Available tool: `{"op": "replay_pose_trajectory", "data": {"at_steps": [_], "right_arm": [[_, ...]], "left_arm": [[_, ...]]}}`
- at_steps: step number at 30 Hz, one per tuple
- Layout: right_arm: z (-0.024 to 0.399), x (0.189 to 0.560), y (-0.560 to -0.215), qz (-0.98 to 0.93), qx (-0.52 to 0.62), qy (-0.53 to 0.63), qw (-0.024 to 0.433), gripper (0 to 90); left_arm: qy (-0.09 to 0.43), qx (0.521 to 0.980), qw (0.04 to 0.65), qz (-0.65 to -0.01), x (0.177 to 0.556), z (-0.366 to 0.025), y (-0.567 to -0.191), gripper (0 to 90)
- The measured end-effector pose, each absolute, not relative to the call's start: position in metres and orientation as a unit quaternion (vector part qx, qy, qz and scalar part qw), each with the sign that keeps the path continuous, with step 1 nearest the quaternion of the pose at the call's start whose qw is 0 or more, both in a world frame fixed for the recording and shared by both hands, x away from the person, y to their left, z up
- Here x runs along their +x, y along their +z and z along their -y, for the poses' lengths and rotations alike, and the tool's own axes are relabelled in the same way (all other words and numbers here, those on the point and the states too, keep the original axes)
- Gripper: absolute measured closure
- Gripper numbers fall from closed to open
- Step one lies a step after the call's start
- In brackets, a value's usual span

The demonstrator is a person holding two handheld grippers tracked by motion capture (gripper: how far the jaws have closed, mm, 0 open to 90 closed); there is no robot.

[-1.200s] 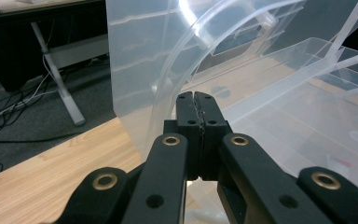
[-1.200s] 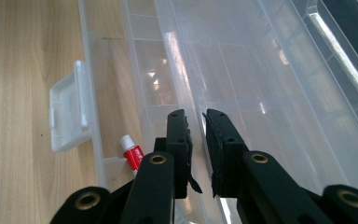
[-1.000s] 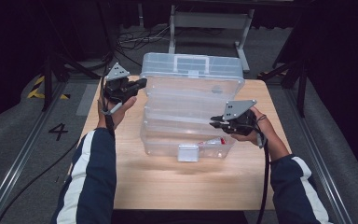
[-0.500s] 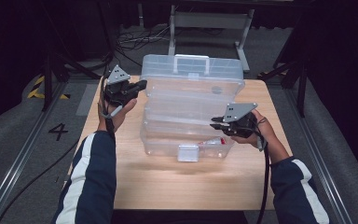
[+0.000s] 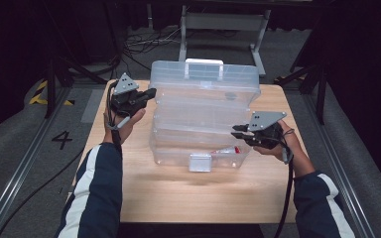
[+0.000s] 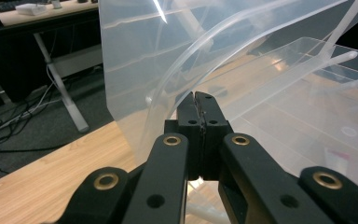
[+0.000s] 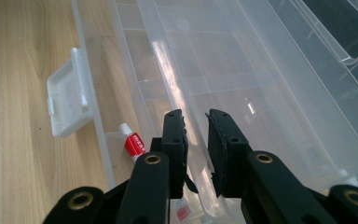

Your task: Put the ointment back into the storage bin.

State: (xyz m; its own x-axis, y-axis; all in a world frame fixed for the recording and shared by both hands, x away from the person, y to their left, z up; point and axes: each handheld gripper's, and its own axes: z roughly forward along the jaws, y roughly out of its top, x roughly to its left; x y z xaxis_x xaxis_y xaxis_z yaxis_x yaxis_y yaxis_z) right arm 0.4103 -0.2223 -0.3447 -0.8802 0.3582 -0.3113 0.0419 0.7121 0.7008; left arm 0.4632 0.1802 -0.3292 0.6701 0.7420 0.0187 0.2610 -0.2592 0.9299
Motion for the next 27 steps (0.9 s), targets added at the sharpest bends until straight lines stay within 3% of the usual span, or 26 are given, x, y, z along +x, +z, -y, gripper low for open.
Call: {"op": "replay_pose_trajectory", "data": {"at_steps": [27], "right_arm": [[0.242, 0.397, -0.352, -0.888, 0.131, 0.384, 0.216, 79.0]], "left_arm": [[0.256, 0.786, 0.486, -0.284, 0.436, -0.181, -0.337, 90.0]]}}
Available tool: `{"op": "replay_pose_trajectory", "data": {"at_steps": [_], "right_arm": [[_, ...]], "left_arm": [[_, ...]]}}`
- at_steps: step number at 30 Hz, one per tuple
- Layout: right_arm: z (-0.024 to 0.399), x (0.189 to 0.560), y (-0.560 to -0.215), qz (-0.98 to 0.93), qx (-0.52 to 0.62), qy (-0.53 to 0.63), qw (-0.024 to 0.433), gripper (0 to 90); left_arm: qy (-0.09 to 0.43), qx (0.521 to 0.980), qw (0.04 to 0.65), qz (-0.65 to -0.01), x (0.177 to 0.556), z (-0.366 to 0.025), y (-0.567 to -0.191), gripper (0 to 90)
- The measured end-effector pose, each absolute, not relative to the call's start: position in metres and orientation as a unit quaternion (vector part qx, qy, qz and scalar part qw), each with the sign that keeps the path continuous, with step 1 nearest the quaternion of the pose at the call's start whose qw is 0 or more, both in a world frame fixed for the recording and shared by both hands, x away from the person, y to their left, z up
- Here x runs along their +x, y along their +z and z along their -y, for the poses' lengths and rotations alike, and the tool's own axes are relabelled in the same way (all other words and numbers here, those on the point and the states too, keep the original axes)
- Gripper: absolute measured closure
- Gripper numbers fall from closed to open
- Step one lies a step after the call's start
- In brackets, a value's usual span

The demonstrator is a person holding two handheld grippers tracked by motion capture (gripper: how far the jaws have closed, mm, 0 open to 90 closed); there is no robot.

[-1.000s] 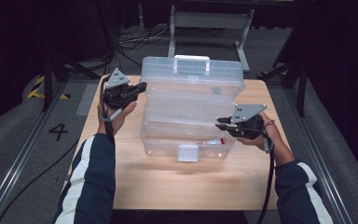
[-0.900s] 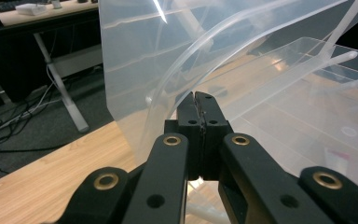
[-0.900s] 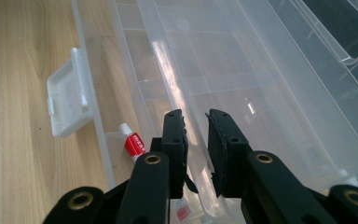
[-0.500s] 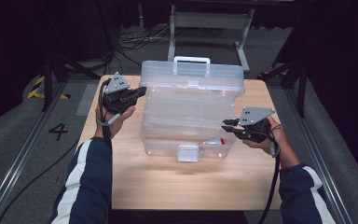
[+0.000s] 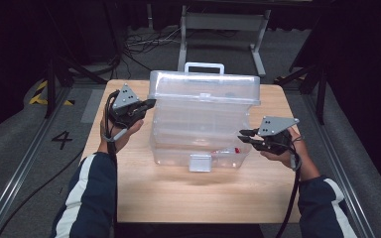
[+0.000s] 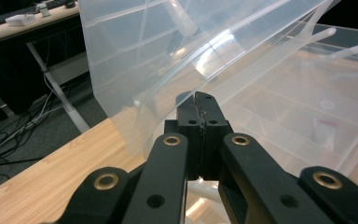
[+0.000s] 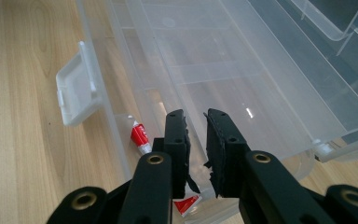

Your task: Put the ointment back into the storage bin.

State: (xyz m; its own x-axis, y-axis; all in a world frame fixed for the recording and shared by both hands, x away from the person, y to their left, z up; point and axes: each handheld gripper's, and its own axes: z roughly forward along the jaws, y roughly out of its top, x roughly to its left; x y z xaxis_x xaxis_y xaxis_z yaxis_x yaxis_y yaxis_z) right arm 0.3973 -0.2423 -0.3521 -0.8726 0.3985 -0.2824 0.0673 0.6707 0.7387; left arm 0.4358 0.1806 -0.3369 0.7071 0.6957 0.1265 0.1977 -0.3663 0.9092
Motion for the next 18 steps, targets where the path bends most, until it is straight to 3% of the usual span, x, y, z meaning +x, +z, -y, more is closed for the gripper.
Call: {"op": "replay_pose_trajectory", "data": {"at_steps": [18], "right_arm": [[0.253, 0.388, -0.353, -0.881, 0.147, 0.392, 0.221, 79.2]], "left_arm": [[0.257, 0.797, 0.477, -0.267, 0.421, -0.181, -0.348, 90.0]]}}
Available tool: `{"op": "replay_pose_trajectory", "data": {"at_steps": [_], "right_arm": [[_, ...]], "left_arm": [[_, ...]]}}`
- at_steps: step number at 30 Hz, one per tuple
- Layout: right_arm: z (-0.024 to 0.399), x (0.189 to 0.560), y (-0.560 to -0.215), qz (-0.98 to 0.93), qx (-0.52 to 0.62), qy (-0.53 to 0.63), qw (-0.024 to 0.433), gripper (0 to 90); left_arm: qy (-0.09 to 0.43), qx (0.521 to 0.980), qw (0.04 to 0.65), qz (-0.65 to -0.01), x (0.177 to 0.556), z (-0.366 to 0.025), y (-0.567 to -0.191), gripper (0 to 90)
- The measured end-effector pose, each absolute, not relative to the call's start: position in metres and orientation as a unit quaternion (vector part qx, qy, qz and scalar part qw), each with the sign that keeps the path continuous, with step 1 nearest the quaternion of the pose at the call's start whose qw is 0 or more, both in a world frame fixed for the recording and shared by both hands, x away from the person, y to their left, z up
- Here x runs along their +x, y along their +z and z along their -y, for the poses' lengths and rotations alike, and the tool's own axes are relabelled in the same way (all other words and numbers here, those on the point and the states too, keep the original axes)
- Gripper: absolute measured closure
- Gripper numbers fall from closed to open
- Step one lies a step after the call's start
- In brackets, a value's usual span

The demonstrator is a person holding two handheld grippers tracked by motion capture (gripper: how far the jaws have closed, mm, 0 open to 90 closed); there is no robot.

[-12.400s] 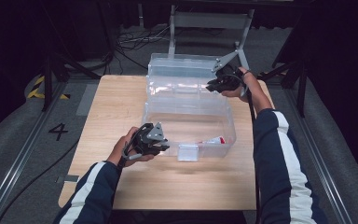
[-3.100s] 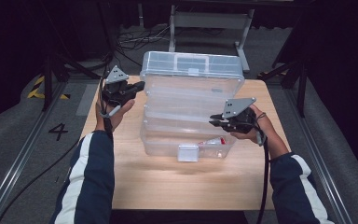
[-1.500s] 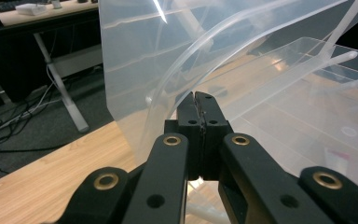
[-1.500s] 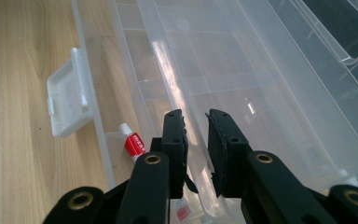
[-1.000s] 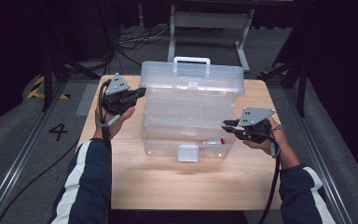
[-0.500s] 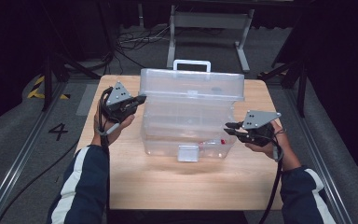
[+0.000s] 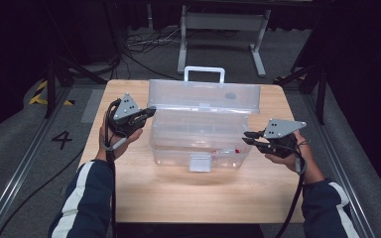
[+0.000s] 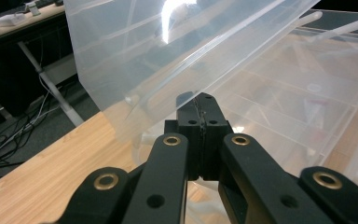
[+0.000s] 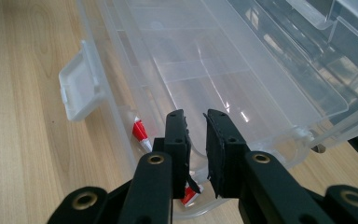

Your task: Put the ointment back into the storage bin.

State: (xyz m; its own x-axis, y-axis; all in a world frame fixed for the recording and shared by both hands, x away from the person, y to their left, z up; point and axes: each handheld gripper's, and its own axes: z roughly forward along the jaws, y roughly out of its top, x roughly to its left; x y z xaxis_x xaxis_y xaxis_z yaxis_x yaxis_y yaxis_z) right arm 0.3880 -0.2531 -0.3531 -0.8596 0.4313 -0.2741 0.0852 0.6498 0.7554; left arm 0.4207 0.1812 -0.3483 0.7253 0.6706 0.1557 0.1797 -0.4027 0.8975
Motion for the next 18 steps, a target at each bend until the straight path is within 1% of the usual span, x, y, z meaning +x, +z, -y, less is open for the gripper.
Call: {"op": "replay_pose_trajectory", "data": {"at_steps": [18], "right_arm": [[0.258, 0.381, -0.359, -0.877, 0.163, 0.394, 0.221, 78.4]], "left_arm": [[0.251, 0.812, 0.461, -0.254, 0.407, -0.186, -0.360, 90.0]]}}
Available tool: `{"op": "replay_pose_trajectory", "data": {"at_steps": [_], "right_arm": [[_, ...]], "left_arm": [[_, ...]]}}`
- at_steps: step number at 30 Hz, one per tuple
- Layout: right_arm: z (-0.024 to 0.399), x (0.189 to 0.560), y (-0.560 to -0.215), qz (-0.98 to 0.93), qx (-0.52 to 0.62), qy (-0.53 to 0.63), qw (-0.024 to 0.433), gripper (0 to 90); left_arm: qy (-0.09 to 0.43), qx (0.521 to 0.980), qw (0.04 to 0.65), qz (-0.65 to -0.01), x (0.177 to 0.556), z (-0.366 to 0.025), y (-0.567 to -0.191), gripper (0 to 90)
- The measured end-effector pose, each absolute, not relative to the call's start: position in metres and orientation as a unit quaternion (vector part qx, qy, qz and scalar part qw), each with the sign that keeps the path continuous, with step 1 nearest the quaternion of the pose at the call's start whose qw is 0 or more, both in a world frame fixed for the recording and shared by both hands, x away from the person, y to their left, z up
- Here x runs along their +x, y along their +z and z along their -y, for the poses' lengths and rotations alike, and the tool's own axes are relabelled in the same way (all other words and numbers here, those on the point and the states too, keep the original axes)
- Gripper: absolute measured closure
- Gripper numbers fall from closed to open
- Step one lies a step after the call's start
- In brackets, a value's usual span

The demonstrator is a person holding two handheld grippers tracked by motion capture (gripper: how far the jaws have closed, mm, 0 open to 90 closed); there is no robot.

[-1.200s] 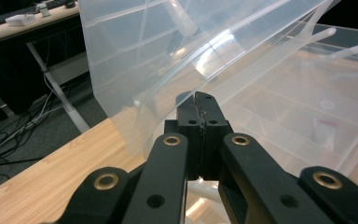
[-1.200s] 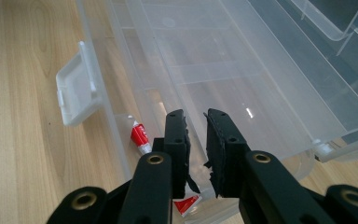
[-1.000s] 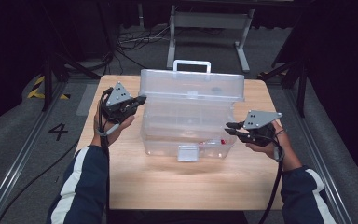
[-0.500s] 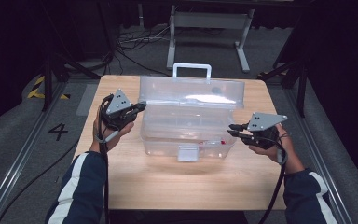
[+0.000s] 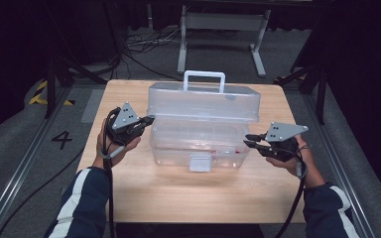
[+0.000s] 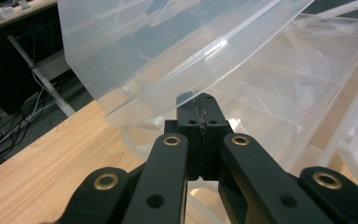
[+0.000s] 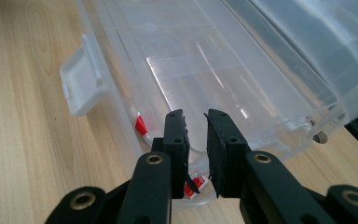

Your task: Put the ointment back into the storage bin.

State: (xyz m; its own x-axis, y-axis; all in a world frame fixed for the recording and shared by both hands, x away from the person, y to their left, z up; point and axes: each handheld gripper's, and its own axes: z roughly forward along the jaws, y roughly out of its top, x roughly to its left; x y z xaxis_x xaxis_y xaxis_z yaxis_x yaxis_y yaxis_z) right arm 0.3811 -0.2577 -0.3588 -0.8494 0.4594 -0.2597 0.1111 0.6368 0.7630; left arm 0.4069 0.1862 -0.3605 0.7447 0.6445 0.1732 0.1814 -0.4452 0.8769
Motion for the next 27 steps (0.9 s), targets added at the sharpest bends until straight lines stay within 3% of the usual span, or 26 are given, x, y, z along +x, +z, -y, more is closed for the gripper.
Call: {"op": "replay_pose_trajectory", "data": {"at_steps": [27], "right_arm": [[0.269, 0.378, -0.368, -0.879, 0.189, 0.379, 0.219, 75.4]], "left_arm": [[0.242, 0.821, 0.448, -0.257, 0.395, -0.193, -0.378, 90.0]]}}
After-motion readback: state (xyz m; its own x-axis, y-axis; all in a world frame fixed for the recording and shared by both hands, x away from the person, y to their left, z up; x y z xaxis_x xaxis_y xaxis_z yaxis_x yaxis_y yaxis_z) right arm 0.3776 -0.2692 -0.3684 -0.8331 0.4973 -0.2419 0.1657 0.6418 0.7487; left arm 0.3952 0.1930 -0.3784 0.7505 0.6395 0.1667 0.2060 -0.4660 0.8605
